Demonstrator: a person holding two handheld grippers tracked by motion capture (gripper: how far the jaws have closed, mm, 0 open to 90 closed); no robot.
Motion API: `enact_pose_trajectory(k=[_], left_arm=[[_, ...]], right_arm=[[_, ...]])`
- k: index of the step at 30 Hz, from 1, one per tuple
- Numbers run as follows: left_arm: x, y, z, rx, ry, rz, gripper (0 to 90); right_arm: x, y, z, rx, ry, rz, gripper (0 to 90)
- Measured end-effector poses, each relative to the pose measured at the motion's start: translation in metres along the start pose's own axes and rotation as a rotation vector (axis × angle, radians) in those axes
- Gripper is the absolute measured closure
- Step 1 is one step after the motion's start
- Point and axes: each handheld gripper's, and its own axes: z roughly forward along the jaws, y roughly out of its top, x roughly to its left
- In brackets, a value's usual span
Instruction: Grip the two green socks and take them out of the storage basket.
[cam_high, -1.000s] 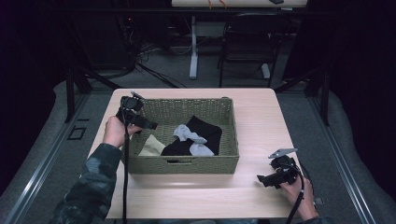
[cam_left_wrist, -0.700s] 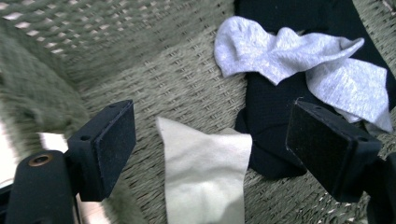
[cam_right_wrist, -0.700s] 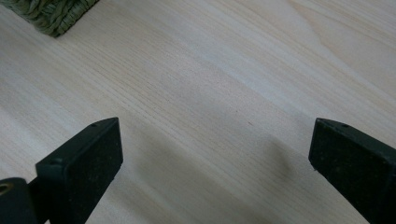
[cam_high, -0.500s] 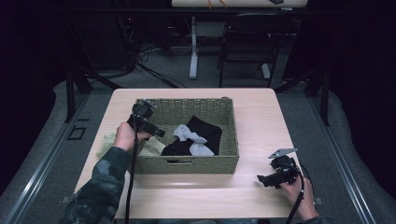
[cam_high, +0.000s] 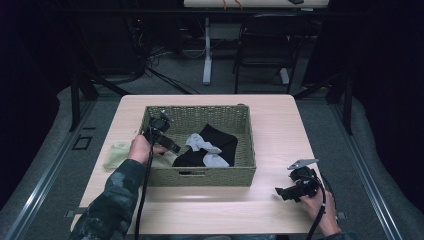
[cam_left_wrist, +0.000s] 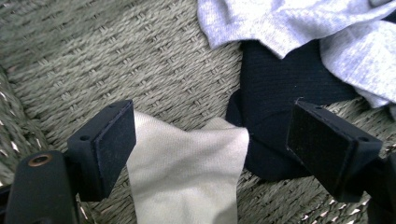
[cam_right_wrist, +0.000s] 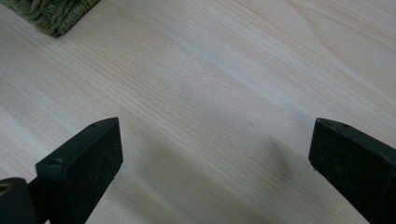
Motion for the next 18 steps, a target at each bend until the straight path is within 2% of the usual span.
enact_pose_trajectory(k=[6,12,18], left_arm=[[0.001,0.0,0.01,0.043,-0.013,-0.008,15.6],[0.003,0.001,0.013,0.068,-0.01,-0.015,16.0],[0.006,0.004,0.018,0.101,-0.002,-0.019,22.7]], right_arm=[[0.0,0.0,0.0,0.0,0.002,0.0,2.1],[0.0,0.0,0.0,-0.002,0.001,-0.001,2.1],[0.0,0.0,0.0,-0.001,0.003,-0.001,2.1]])
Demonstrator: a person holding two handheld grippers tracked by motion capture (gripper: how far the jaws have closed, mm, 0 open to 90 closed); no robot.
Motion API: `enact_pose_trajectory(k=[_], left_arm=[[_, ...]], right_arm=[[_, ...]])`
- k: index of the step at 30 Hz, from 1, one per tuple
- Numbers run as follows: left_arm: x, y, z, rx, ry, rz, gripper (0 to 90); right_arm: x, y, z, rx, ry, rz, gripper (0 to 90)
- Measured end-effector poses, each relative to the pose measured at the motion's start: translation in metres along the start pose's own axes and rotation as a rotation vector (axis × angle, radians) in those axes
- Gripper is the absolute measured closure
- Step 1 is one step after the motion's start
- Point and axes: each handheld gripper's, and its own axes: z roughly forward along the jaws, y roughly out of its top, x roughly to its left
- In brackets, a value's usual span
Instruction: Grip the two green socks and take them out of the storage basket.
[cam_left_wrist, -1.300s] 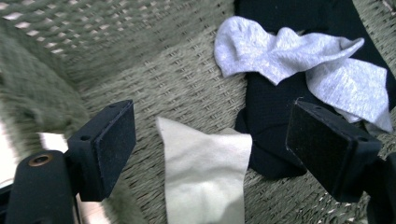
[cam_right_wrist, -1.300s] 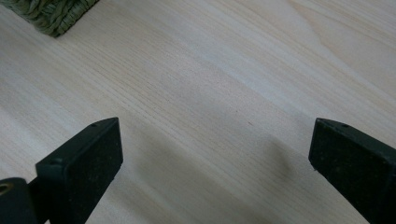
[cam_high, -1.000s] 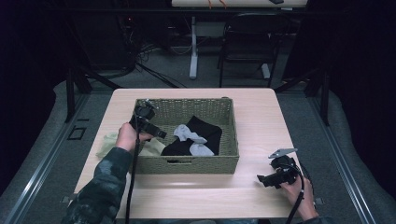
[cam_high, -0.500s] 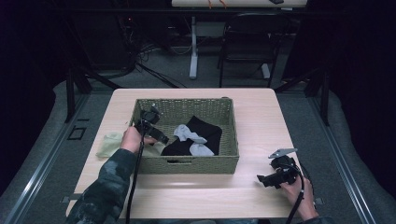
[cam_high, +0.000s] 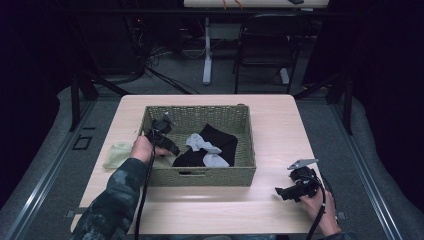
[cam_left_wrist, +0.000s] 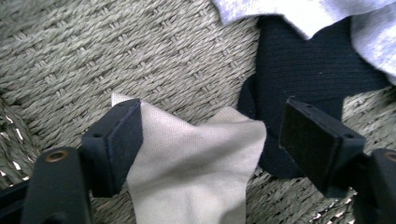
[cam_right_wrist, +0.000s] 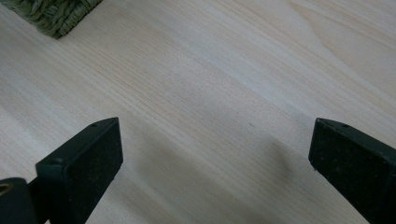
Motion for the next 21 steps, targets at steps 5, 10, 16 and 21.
enact_pose_trajectory(k=[5,10,16,21], left_arm=[[-0.001,0.002,0.005,0.038,0.004,0.003,36.4],[-0.002,0.002,0.007,0.062,0.001,0.015,55.5],[-0.004,0.001,0.005,0.05,0.009,0.042,79.2],[-0.003,-0.002,-0.004,0.011,0.0,0.043,82.5]], right_arm=[[0.0,0.0,0.0,-0.004,0.0,-0.001,2.2],[0.0,0.0,0.0,-0.003,0.002,0.0,2.2],[0.0,0.0,0.0,-0.003,-0.001,-0.002,2.2],[-0.001,0.0,0.0,-0.005,-0.002,0.0,2.2]])
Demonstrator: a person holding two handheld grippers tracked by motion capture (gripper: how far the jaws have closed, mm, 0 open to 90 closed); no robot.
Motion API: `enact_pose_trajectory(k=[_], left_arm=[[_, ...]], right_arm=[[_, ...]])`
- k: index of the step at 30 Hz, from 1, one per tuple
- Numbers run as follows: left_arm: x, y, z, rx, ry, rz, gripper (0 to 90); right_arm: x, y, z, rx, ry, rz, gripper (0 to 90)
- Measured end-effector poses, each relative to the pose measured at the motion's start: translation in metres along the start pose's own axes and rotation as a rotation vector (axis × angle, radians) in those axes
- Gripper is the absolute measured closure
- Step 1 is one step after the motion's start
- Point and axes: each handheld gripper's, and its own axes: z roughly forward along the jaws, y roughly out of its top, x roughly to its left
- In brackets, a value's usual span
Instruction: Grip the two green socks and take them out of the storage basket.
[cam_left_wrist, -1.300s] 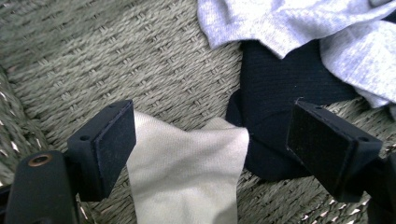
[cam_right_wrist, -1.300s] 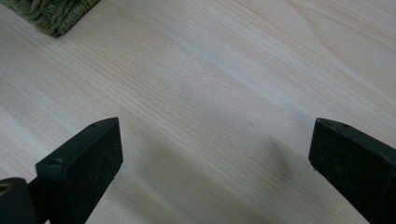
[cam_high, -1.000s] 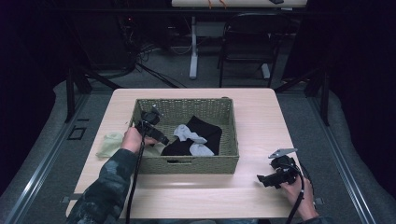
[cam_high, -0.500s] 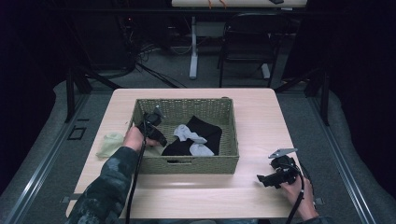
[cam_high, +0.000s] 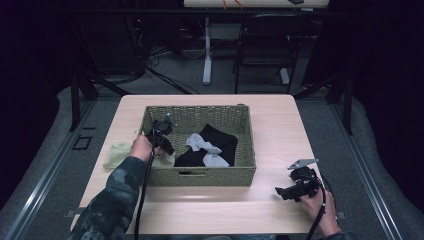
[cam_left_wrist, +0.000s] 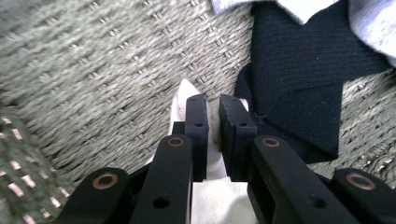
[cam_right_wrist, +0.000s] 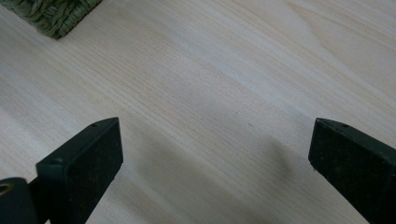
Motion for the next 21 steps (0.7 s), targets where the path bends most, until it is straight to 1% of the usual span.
enact_pose_trajectory(k=[1,2,5,6,9,10,11,14,16,17,18,19,20,21], left_arm=[[0.0,0.0,0.0,0.0,0.0,0.0,82.5],[0.001,-0.001,-0.004,-0.015,-0.009,-0.001,82.5],[0.003,-0.003,-0.012,-0.043,-0.012,-0.001,82.5],[0.003,-0.003,-0.018,-0.06,-0.005,0.002,82.5],[0.003,-0.003,-0.028,-0.085,-0.003,0.011,82.5],[0.003,-0.003,-0.032,-0.092,0.0,0.024,82.5],[0.003,-0.003,-0.037,-0.104,0.001,0.022,82.6],[0.003,-0.003,-0.046,-0.128,0.0,0.021,82.5],[0.003,-0.003,-0.055,-0.147,0.004,0.02,82.6],[0.003,-0.003,-0.058,-0.163,0.003,0.024,82.6],[0.003,-0.002,-0.061,-0.171,0.0,0.025,82.6],[0.003,-0.002,-0.061,-0.171,0.0,0.025,82.5],[0.002,-0.001,-0.067,-0.179,0.004,0.029,82.5],[0.002,0.0,-0.069,-0.184,0.005,0.031,82.6]], right_arm=[[0.0,0.0,0.0,0.0,0.0,0.0,2.2],[0.0,0.0,0.0,0.001,0.001,0.0,2.2],[0.0,0.001,0.001,-0.001,-0.001,0.005,2.2],[0.0,0.001,0.002,-0.003,0.005,0.006,2.2],[-0.001,0.002,0.004,0.001,0.009,0.004,2.2],[-0.001,0.002,0.004,0.005,0.011,0.005,2.2],[-0.002,0.003,0.004,0.011,0.009,0.0,2.2],[-0.002,0.002,0.004,0.001,0.012,0.007,2.2],[-0.002,0.002,0.003,0.003,0.0,-0.002,2.2],[-0.001,0.002,0.003,-0.002,0.009,-0.001,2.2],[0.0,0.002,0.002,0.001,0.009,0.001,2.2],[0.0,0.002,0.002,0.001,0.008,0.002,2.2],[0.0,0.002,0.002,0.002,0.011,0.002,2.2],[-0.001,0.002,0.001,0.006,0.004,-0.002,2.2]])
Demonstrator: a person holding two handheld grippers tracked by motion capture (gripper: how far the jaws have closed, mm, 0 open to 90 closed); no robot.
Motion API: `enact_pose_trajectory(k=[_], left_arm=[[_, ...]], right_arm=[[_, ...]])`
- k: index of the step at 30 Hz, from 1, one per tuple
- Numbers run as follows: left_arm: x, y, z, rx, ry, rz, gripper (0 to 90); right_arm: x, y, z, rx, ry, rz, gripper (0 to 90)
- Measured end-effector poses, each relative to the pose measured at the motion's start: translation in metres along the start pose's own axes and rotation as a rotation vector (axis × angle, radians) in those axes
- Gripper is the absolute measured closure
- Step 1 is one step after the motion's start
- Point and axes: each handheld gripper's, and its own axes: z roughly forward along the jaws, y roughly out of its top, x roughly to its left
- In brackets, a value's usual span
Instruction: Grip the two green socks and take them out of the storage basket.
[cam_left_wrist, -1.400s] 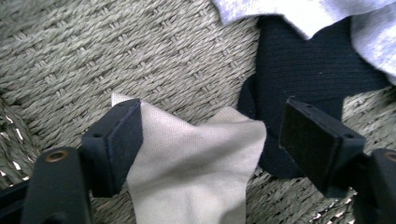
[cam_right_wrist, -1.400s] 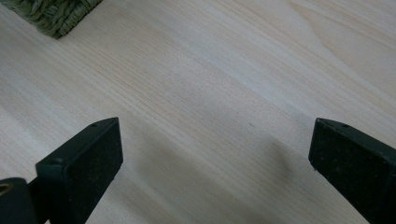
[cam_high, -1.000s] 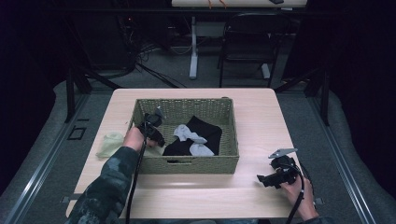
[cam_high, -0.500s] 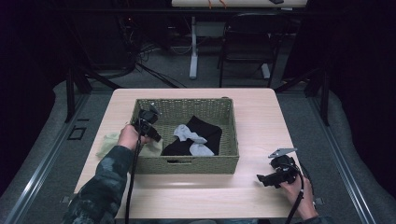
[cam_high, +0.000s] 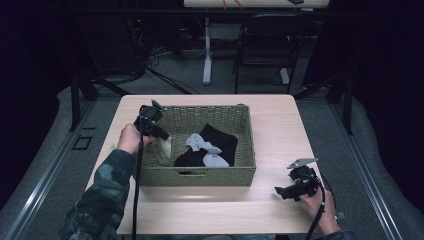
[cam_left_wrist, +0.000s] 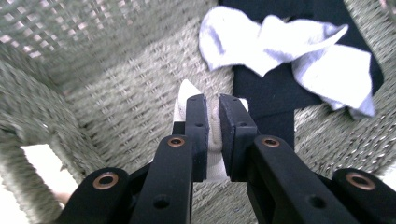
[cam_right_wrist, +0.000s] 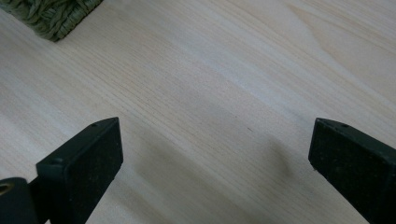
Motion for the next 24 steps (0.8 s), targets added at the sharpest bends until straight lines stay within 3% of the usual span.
enact_pose_trajectory(k=[9,24], left_arm=[[-0.009,0.007,-0.028,-0.045,0.007,0.037,82.6],[-0.014,0.023,-0.071,-0.106,0.03,0.063,82.5]], right_arm=[[0.001,-0.003,-0.003,-0.007,-0.001,0.008,2.3],[0.002,-0.004,-0.003,-0.001,0.0,0.009,2.3]])
